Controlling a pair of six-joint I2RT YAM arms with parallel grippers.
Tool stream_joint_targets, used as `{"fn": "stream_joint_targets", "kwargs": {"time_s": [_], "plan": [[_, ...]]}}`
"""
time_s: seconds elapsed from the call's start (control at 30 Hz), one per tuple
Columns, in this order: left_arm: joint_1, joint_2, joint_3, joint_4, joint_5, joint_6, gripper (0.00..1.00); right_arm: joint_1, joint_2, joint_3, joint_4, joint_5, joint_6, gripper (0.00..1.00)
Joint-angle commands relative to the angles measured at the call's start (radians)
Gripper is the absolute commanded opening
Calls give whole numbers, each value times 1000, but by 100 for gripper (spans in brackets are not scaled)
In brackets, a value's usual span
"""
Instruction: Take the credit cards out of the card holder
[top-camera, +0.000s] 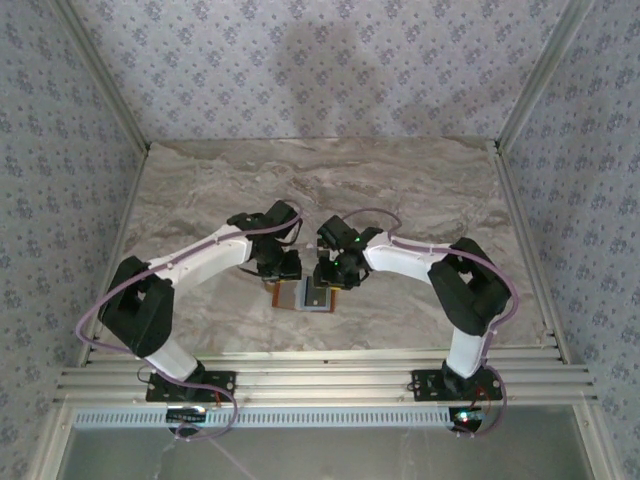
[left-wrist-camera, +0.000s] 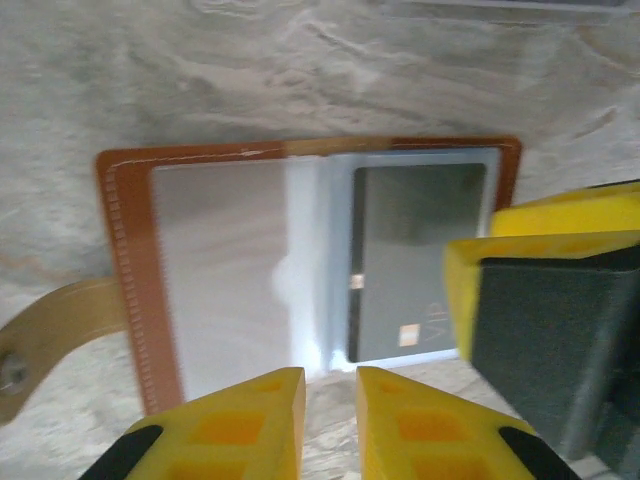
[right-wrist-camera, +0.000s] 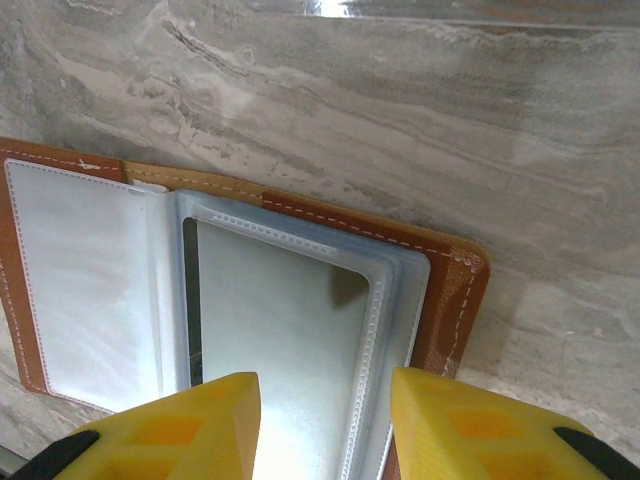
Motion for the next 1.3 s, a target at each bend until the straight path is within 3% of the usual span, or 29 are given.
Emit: {"fn": "stream_joint_targets", "kwargs": {"time_s": [0.0, 0.67, 1.27], "plan": [[15, 7, -47, 105, 123, -48, 20, 5, 23, -16, -2, -8, 14, 40], [20, 109, -111, 285, 270, -114, 20, -17, 14, -46, -57, 45, -23, 35], [5, 130, -125, 354, 268, -151, 18, -52, -9, -24, -106, 70, -73, 35]]}}
